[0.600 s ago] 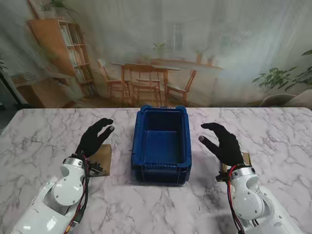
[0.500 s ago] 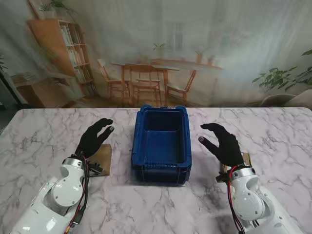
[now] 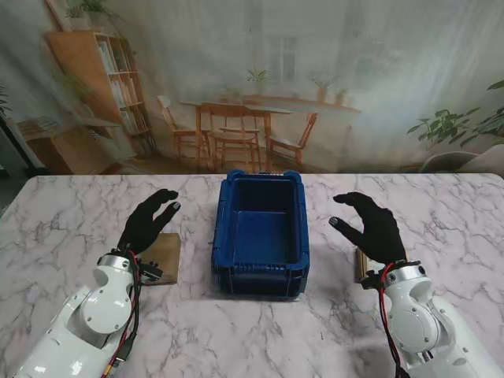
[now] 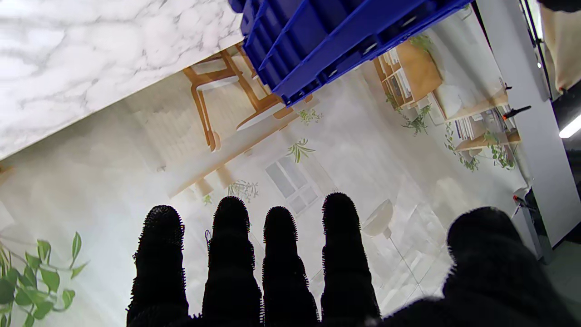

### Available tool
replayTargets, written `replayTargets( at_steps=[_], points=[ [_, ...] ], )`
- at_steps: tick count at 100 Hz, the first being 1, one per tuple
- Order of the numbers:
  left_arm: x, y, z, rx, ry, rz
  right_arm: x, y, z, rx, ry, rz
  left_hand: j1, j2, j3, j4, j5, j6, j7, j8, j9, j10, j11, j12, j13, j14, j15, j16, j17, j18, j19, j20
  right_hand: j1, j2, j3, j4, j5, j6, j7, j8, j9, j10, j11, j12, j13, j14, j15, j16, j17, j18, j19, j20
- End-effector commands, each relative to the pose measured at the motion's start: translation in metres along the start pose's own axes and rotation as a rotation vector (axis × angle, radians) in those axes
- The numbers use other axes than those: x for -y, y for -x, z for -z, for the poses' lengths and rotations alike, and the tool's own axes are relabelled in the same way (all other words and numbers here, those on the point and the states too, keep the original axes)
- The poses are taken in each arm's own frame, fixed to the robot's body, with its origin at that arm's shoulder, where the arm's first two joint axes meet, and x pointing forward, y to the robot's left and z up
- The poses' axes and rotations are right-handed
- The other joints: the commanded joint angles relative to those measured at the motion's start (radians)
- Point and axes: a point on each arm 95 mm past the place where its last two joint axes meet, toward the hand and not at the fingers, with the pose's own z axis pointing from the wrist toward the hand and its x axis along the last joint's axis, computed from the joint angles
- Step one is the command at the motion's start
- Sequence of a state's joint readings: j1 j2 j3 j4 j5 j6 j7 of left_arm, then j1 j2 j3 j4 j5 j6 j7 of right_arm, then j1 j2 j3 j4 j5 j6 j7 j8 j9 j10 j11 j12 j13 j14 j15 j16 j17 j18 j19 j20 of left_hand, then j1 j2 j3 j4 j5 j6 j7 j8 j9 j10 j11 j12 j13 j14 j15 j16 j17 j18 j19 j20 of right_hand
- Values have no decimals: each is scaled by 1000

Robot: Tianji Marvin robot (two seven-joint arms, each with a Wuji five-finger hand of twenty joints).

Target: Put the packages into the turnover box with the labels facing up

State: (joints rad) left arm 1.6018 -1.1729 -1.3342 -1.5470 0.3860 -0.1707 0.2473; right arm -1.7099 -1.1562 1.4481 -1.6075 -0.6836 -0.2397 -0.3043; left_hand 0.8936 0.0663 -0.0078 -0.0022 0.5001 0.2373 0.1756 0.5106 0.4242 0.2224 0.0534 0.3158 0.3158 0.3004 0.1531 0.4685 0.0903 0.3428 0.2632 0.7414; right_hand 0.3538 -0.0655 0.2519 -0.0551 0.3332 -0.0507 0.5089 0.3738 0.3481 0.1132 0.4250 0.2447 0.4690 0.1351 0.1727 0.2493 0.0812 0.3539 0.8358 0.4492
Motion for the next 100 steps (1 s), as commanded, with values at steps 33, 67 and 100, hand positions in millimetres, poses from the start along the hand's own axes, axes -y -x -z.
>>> replayTargets(
  at_steps=[33, 67, 100],
  points=[
    [-2, -1, 4, -8, 13, -9, -18, 41, 7, 176, -108, 237, 21, 52, -25, -13, -18, -9, -20, 3, 9, -3, 9, 11, 18, -7, 20, 9, 5, 1, -20, 24, -371, -289, 363, -54, -197, -212, -115, -60, -174, -60, -155, -77, -208, -20, -159, -76, -160, 114, -307, -237],
    [-3, -3, 8, -11, 19, -35, 8, 76, 17, 344, -166, 435, 19, 52, -25, -13, -20, -10, -21, -2, 8, -5, 8, 11, 18, -9, 21, 9, 5, 1, -20, 24, -468, -409, 498, -89, -127, -244, 0, 55, -183, -36, -202, -20, -201, 14, -132, -52, -177, 200, -125, -297],
    [-5, -2, 9, -4, 30, -45, 37, 85, 18, 409, -245, 481, 21, 52, -24, -13, -17, -9, -19, -3, 2, -4, 7, 11, 16, -7, 20, 9, 4, 0, -21, 23, -461, -399, 495, -83, -140, -255, -25, 133, -184, -36, -183, 34, -167, 19, -96, -17, -143, 234, -47, -285]
  ],
)
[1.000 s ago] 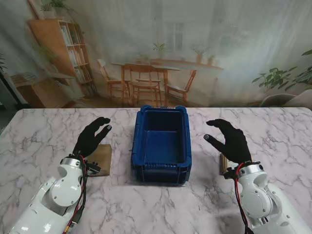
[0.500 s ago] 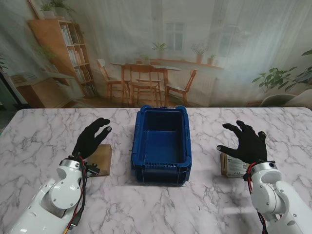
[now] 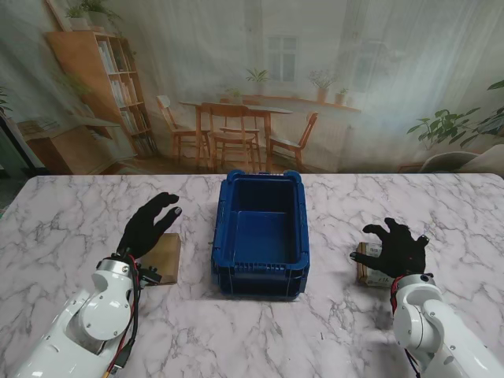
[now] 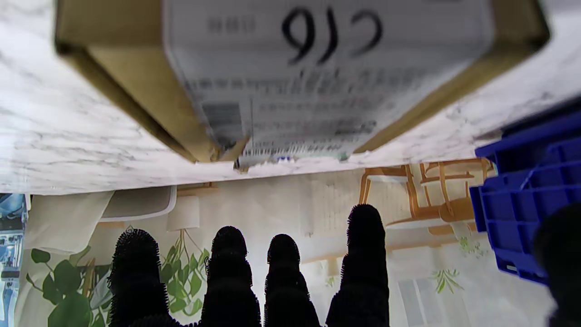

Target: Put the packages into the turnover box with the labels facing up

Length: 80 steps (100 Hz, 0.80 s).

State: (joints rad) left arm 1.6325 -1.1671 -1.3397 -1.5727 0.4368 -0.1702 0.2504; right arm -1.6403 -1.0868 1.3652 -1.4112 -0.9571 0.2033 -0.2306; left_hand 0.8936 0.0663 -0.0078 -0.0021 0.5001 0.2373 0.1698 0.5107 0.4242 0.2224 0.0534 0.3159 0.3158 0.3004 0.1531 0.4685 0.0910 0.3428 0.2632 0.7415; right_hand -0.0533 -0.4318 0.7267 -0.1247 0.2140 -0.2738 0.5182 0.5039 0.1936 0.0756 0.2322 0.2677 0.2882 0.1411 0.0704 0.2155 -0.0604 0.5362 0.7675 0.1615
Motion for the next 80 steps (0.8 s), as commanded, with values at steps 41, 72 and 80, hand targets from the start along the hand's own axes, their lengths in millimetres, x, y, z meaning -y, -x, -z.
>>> replayTargets(
  at_steps=[41, 72, 80],
  points=[
    [-5, -1, 1, 12, 22, 1, 22, -5, -7, 61, -101, 33, 20, 51, -25, -13, -12, -10, -11, -3, 0, -5, 7, 10, 17, -8, 21, 9, 4, 1, -21, 23, -36, -31, 15, -8, -38, -6, -98, -53, -31, -5, -26, -8, 19, 17, 8, 22, -12, 70, 22, -2],
    [-5, -1, 1, 13, 23, -3, 32, -9, -12, 84, -131, 39, 20, 51, -25, -13, -11, -10, -10, -3, -3, -4, 7, 10, 16, -10, 20, 9, 3, 0, -21, 23, 27, -72, 13, 6, -66, 129, -73, -39, -26, 19, 3, -4, 91, 21, 90, 72, 183, 70, 183, 99],
    [-5, -1, 1, 13, 23, -3, 33, -10, -12, 85, -132, 42, 21, 51, -25, -13, -11, -10, -10, -3, -3, -6, 6, 10, 15, -10, 20, 8, 4, 0, -21, 23, 79, -97, 8, 16, -48, 175, -22, -7, -26, 33, 46, 13, 117, 19, 145, 105, 238, 54, 225, 165]
  ],
)
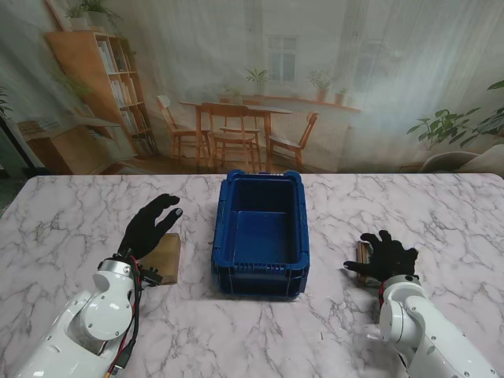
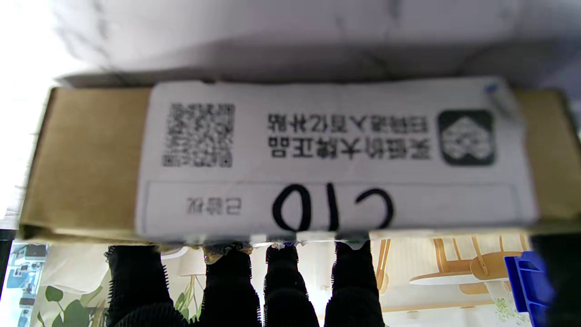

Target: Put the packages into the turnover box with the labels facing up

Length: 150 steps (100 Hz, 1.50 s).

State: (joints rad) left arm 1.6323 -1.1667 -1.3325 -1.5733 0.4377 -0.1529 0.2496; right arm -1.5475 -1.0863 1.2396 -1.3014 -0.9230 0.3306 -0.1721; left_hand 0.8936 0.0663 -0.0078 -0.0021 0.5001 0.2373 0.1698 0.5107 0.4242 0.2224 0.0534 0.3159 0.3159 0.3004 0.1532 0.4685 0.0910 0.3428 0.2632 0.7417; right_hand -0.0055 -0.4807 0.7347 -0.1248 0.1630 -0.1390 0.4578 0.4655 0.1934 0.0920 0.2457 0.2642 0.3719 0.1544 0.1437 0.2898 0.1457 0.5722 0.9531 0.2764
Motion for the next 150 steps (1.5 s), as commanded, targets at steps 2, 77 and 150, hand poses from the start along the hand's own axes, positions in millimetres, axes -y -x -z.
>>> replayTargets(
  at_steps=[2, 77, 150],
  points=[
    [-3, -1, 0, 0, 16, 1, 4, 0, 1, 8, -9, 2, 20, 51, -25, -13, -11, -9, -10, -3, -3, -5, 7, 10, 16, -10, 20, 8, 3, -1, -21, 23, 47, -55, -3, 19, 11, 45, 57, 44, -25, 22, 47, 22, 40, 4, 89, 39, 47, 12, 50, 66],
    [-3, -1, 0, 0, 17, -6, 0, -11, -1, 37, 16, -71, 20, 50, -25, -13, -7, -9, -8, -2, -6, -6, 6, 9, 16, -9, 20, 8, 4, 0, -21, 23, 511, -131, 304, 96, 94, 3, 431, 203, -19, 79, 518, 194, 193, -24, 535, 188, 342, -124, 320, 218],
    [-3, -1, -1, 2, 14, -6, -15, -16, 1, 12, 39, -87, 20, 50, -25, -13, -8, -10, -9, -2, -7, -6, 6, 9, 16, -11, 20, 9, 3, 0, -21, 23, 563, -114, 317, 87, 120, -5, 456, 184, -3, 88, 531, 187, 223, -33, 604, 209, 388, -194, 401, 193]
  ],
)
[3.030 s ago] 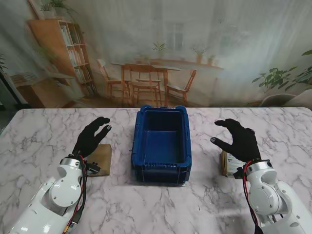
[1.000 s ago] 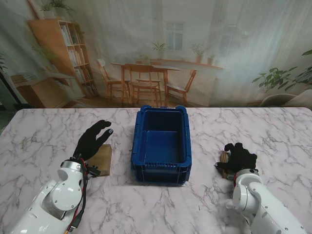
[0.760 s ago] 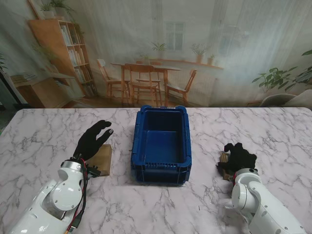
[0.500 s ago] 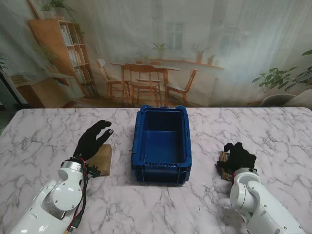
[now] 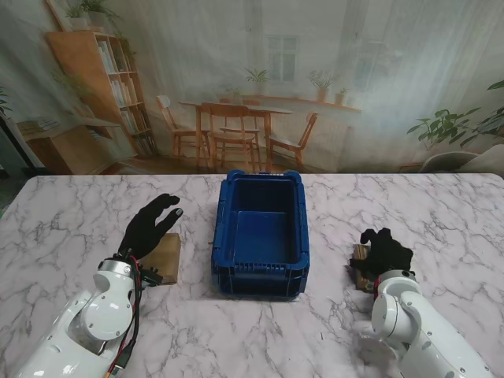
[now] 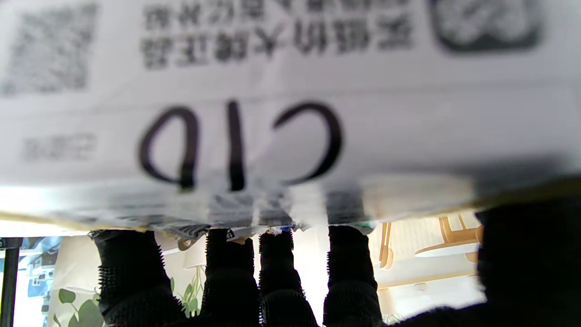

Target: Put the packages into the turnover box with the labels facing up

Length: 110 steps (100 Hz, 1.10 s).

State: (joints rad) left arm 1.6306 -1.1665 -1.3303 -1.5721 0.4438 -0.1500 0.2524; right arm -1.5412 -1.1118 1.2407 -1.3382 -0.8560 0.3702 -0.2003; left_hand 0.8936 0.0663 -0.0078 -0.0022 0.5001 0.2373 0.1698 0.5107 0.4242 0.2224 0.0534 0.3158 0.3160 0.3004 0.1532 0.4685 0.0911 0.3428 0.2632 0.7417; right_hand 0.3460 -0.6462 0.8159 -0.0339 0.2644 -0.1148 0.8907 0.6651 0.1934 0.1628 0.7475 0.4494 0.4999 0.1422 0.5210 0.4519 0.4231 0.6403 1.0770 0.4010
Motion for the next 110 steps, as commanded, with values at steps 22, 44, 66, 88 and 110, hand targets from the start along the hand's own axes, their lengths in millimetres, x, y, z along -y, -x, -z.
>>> replayTargets(
  at_steps=[22, 44, 66, 88, 110],
  points=[
    [-3, -1, 0, 2, 13, 1, -16, -5, 3, -38, 22, 8, 20, 50, -25, -13, -7, -9, -9, -2, -7, -7, 6, 9, 16, -10, 20, 8, 3, 1, -21, 23, 217, 50, 239, -5, 25, -27, 22, -19, 0, 20, 30, 2, 98, -20, 231, 48, 118, -270, 285, 66],
    [-3, -1, 0, 3, 15, 1, -47, -14, 4, -85, 58, 17, 20, 50, -25, -13, -7, -10, -8, -2, -7, -7, 6, 9, 16, -10, 20, 8, 4, -1, -21, 23, 208, 57, 234, -7, 40, -23, 14, -26, 2, 20, 28, 1, 104, -20, 238, 50, 120, -285, 301, 69],
    [-3, -1, -1, 6, 16, 1, -94, -34, 6, -127, 106, -10, 20, 50, -25, -13, -7, -9, -8, -2, -7, -7, 6, 9, 16, -10, 20, 8, 4, -1, -21, 23, 203, 68, 210, -9, 59, -16, 0, -35, 19, 26, 19, -3, 118, -16, 242, 52, 129, -291, 312, 70],
    [-4, -1, -1, 8, 20, 2, -140, -62, 8, -178, 138, -23, 20, 50, -25, -13, -7, -9, -8, -2, -9, -6, 6, 9, 15, -11, 20, 8, 4, 0, -20, 23, 207, 78, 194, -7, 60, -11, -10, -41, 24, 30, 15, -6, 120, -15, 240, 51, 124, -294, 314, 69],
    [-4, -2, -1, 4, 17, 8, -162, -93, 8, -224, 130, -75, 20, 50, -25, -13, -8, -10, -8, -2, -8, -5, 6, 9, 16, -11, 21, 9, 4, -1, -20, 23, 211, 92, 177, -5, 62, -6, -18, -45, 31, 31, 12, -5, 119, -11, 232, 47, 121, -270, 303, 64]
  ],
)
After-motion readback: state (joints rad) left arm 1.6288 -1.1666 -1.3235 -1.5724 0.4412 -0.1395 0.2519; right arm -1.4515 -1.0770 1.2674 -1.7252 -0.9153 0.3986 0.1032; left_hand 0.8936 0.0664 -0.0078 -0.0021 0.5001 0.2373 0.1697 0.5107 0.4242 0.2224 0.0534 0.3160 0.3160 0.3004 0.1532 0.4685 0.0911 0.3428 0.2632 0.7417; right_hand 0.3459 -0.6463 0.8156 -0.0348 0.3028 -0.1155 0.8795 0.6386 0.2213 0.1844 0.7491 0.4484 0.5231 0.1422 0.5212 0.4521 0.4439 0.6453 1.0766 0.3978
